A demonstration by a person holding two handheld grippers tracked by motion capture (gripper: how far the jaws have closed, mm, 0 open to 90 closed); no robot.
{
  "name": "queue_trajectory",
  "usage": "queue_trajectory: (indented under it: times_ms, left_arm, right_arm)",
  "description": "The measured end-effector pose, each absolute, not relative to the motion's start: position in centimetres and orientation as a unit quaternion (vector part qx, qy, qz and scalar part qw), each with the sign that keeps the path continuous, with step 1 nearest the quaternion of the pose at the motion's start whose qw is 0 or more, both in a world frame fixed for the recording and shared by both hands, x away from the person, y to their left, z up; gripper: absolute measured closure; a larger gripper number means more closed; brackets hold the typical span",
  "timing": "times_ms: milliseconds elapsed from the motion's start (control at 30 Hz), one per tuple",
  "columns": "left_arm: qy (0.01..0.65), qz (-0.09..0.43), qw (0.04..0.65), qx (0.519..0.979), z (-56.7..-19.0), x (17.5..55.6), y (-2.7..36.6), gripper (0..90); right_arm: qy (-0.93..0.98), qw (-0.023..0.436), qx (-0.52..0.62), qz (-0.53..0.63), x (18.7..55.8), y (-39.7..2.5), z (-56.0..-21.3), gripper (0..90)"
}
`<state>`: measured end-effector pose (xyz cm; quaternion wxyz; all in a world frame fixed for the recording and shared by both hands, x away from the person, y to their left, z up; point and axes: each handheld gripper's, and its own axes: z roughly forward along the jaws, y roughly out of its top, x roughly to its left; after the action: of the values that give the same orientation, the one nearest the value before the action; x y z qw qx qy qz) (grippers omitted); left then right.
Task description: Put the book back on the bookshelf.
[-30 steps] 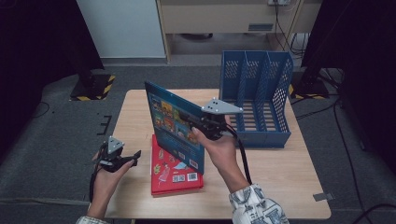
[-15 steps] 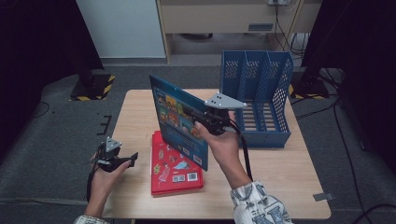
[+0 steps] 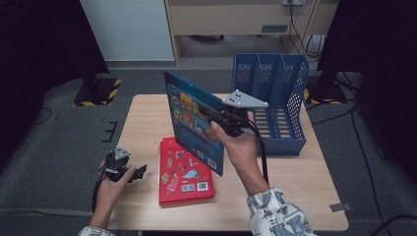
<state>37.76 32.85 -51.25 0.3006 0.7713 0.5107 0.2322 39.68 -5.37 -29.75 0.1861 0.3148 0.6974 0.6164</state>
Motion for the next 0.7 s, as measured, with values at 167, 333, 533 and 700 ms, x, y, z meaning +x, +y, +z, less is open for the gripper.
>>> queue_trajectory:
  times_ms: [167, 333, 533, 700]
  left_arm:
    - [0.513, 0.229, 0.294, 0.773, -51.5, 37.8, 32.9, 4.2]
    - [0.515, 0.228, 0.283, 0.776, -51.7, 37.9, 33.0, 4.2]
    - [0.52, 0.225, 0.279, 0.775, -52.1, 38.0, 33.2, 4.2]
    - [0.519, 0.223, 0.276, 0.777, -52.2, 38.1, 33.1, 4.2]
  right_arm:
    - [0.691, 0.189, 0.321, 0.619, 39.7, -6.0, -29.2, 83.1]
    - [0.685, 0.192, 0.329, 0.622, 39.8, -6.7, -28.7, 83.1]
    - [0.68, 0.197, 0.332, 0.623, 39.7, -7.4, -27.9, 83.1]
    - [0.677, 0.204, 0.334, 0.624, 39.6, -7.9, -27.3, 83.1]
